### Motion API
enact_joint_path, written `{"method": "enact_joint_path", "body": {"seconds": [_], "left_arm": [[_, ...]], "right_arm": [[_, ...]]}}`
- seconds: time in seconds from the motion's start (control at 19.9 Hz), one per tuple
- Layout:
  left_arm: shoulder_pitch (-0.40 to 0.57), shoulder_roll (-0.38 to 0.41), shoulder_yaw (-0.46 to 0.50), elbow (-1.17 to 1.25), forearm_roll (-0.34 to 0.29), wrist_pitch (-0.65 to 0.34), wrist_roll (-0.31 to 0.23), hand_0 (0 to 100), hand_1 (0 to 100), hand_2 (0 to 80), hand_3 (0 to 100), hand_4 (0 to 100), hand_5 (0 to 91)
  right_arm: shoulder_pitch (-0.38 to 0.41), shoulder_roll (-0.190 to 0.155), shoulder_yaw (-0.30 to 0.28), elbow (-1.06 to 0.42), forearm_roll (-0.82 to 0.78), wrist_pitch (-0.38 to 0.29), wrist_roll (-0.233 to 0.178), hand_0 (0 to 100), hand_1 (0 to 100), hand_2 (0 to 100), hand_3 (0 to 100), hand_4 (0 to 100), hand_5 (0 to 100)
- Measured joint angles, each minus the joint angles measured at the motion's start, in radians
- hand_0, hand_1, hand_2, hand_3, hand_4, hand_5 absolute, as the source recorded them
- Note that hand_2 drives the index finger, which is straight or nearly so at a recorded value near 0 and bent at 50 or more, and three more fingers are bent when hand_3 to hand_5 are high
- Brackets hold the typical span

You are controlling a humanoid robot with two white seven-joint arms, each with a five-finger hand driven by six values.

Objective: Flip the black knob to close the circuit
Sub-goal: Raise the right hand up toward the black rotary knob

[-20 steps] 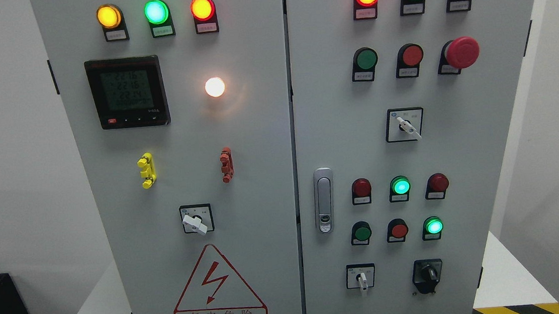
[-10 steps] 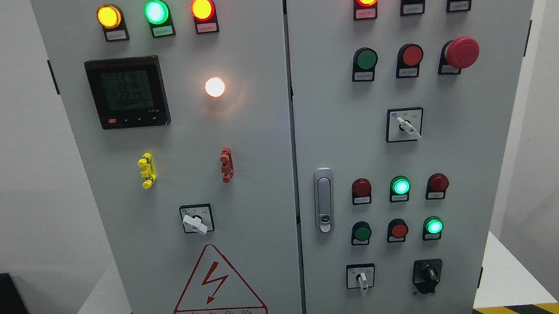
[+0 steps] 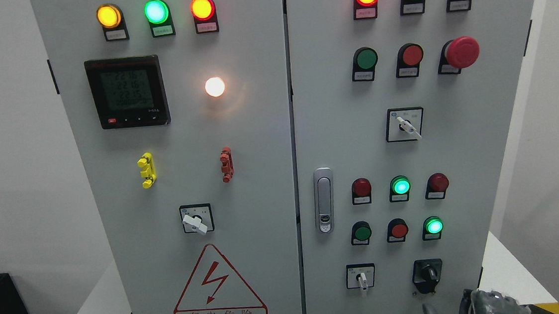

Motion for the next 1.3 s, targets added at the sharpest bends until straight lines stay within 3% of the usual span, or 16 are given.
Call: {"method": "enact_joint_path", "body": {"seconds": [0.25,0.4,1.3], "left_arm": [[0.0,0.0,0.0,0.0,0.0,0.0,0.0,0,0,0.0,0,0,0.0],[0.0,0.0,0.0,0.0,0.0,0.0,0.0,0,0,0.0,0,0,0.0],[0.0,0.0,0.0,0.0,0.0,0.0,0.0,0,0,0.0,0,0,0.0]], "right_arm": [[-0.024,0.001,-0.001,0.01,0.014,-0.002,0.021,0,6,77,94,76,75],[-0.035,0.002,-0.002,0.016,0.024,-0.002,0.025,0,3,76,94,76,75],[-0.089,0.003,-0.008,0.065,0.084,0.002,0.042,0,4,77,93,76,74]]}}
